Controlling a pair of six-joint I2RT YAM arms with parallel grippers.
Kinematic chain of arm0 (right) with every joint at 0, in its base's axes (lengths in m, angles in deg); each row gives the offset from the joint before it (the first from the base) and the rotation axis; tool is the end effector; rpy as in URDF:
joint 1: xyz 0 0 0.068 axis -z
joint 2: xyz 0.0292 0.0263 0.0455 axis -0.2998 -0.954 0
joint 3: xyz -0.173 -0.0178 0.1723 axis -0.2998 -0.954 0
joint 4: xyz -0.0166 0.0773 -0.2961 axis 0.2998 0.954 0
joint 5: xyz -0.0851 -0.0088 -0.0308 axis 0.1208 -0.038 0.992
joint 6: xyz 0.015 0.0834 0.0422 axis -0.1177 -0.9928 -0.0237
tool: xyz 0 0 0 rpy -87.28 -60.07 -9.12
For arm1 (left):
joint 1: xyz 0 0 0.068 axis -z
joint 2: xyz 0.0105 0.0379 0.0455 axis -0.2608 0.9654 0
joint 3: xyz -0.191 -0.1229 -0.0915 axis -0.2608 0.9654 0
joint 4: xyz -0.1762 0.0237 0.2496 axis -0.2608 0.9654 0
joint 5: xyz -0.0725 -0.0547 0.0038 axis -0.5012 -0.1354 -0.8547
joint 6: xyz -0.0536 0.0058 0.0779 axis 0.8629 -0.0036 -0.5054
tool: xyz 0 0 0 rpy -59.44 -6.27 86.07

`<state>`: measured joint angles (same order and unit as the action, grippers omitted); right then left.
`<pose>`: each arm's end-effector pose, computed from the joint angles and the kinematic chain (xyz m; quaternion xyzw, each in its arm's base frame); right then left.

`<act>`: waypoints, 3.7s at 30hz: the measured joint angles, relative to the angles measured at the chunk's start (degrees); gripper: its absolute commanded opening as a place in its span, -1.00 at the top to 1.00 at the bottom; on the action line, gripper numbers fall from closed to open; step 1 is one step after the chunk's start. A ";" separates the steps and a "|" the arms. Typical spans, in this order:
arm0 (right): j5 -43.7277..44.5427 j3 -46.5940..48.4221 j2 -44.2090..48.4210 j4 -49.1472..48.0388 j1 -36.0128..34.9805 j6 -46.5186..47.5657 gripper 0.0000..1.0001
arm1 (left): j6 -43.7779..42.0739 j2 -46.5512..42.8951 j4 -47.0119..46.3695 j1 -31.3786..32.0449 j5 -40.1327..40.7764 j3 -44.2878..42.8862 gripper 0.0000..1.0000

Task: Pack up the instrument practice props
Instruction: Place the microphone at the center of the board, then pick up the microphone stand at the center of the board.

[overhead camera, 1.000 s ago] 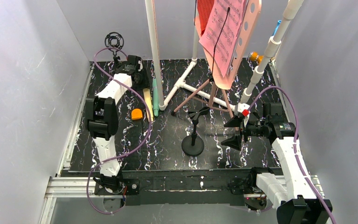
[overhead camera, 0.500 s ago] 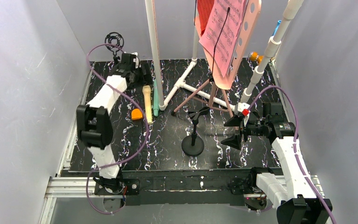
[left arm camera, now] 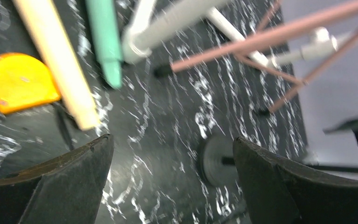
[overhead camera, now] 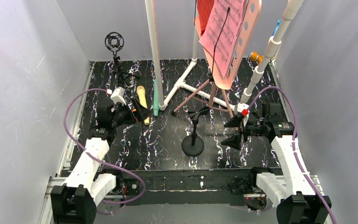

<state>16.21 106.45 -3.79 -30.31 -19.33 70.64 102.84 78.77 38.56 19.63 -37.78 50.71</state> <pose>0.2326 0.0838 0.2312 -0.4868 0.6688 0.3559 0.4349 0.3245 -0.0614 0.2256 -0.0418 0.8054 -0.3249 0.4940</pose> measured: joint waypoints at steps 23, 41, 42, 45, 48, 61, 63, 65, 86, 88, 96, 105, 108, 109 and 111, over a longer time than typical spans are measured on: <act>-2.47 -3.17 -2.03 0.52 1.14 7.34 -0.97 | -20.76 -4.83 -23.71 43.41 5.86 17.92 -0.96; -4.50 -4.13 -2.08 4.39 3.02 14.73 -0.97 | -28.06 16.76 -49.99 51.08 15.26 18.67 -0.96; -4.50 -4.13 -2.14 4.46 3.04 14.84 -0.97 | -28.06 17.29 -50.60 51.21 15.47 18.62 -0.96; -4.57 -4.15 -2.43 4.68 3.08 15.13 -0.97 | -27.96 18.56 -52.48 51.71 16.48 18.58 -0.96; -4.66 -4.17 -2.45 4.72 3.28 15.32 -0.97 | -26.32 18.80 -53.44 51.98 18.47 18.58 -0.96; -4.68 -4.20 -2.45 4.74 3.39 15.37 -0.97 | -19.89 19.50 -58.42 51.98 21.70 20.39 -0.96; -4.70 -4.20 -2.45 4.74 3.41 15.39 -0.97 | -20.63 19.47 -58.66 51.98 20.31 20.83 -0.96; -4.72 -4.20 -2.45 4.74 3.41 15.39 -0.97 | -21.90 19.47 -58.75 52.04 19.65 21.03 -0.96; -5.09 -4.96 -2.45 4.85 3.43 16.65 -1.00 | -28.48 21.22 -60.28 52.61 18.27 18.12 -0.69; -5.07 -4.96 -2.45 4.87 3.43 16.70 -1.00 | -28.28 22.40 -60.96 52.63 17.20 16.90 -0.56; -5.11 -4.96 -2.45 5.22 3.43 16.92 -1.00 | -24.76 27.78 -63.65 52.68 15.43 14.05 1.00; -6.49 -4.96 -2.45 6.71 3.39 17.03 -1.00 | -7.04 27.63 -61.02 55.84 18.60 9.27 1.00; -7.26 -4.96 -2.49 7.30 3.28 16.96 -1.00 | -3.50 27.63 -61.02 58.80 20.31 6.10 1.00; -7.56 -4.96 -2.51 7.43 3.21 16.85 -1.00 | -2.62 27.65 -61.11 59.76 21.42 5.03 1.00; -8.17 -4.96 -2.51 7.41 2.93 16.50 -1.00 | -1.31 27.82 -61.42 61.57 23.89 3.15 1.00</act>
<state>8.04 101.49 -6.31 -22.90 -16.40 87.14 101.53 106.59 -22.86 81.20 -13.89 53.86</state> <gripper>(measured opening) 0.997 0.278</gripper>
